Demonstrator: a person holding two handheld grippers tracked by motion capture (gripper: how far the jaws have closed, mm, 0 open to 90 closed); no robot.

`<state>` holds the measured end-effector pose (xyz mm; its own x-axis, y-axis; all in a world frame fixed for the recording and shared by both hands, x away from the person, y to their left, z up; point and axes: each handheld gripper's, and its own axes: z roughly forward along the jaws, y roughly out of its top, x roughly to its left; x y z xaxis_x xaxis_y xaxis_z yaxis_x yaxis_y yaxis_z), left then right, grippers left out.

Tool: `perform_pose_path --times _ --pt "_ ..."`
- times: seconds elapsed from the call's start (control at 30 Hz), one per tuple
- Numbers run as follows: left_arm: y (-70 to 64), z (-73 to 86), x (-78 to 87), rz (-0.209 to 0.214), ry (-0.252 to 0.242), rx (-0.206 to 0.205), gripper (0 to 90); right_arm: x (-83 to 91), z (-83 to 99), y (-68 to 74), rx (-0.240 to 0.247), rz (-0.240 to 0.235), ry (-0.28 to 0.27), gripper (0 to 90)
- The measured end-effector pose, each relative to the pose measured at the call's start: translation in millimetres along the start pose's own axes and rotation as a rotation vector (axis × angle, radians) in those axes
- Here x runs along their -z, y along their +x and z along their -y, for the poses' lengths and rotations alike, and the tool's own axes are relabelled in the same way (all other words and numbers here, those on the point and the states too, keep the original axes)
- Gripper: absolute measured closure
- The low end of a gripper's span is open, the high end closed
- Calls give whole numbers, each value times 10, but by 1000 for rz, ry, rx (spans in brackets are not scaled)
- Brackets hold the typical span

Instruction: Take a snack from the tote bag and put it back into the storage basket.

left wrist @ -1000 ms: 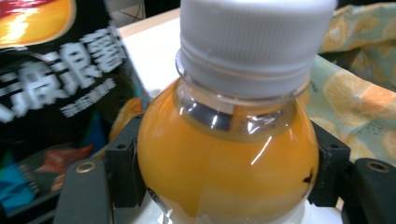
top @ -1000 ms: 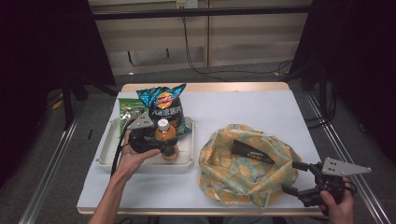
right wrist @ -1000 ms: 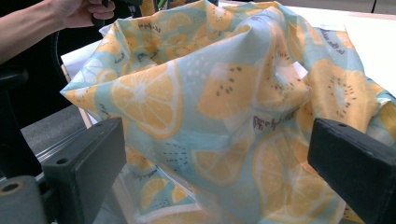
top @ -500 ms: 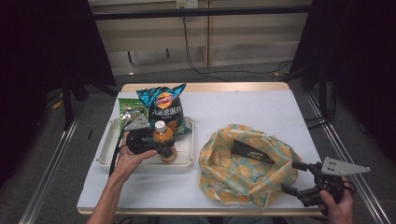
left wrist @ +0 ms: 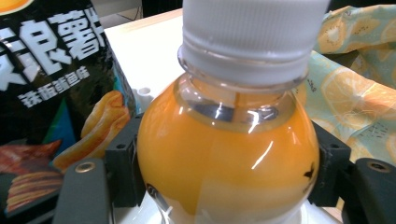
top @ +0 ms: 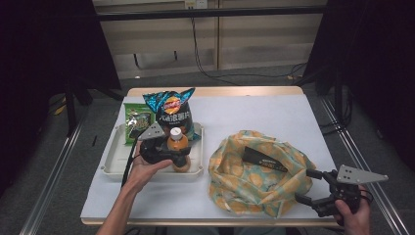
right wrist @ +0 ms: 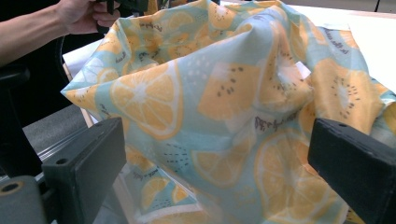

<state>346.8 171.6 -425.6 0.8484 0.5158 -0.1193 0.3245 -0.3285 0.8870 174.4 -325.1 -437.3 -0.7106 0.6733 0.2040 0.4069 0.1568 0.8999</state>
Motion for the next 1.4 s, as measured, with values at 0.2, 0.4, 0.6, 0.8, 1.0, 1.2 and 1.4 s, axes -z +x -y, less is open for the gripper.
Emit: perform_pose_path --times 0.2,0.4,0.6,0.8,1.0,1.2,1.4 --pt "-17 14 6 9 -7 19 302 12 3 7 2 -1 -1 37" --pt "-25 24 16 17 -4 10 301 5 0 4 2 -2 2 38" --pt "10 37 61 22 0 35 298 8 2 8 3 -2 1 37" --pt "-11 36 81 24 13 54 182 10 -4 14 0 -2 -1 37" --pt "-30 45 214 -17 -1 75 135 10 -14 15 -3 1 -8 37" --pt "-91 85 411 -18 -49 97 137 42 -59 19 -11 6 -34 36" --pt "-106 38 466 -42 -88 102 130 -9 -76 29 -7 -2 -21 37"
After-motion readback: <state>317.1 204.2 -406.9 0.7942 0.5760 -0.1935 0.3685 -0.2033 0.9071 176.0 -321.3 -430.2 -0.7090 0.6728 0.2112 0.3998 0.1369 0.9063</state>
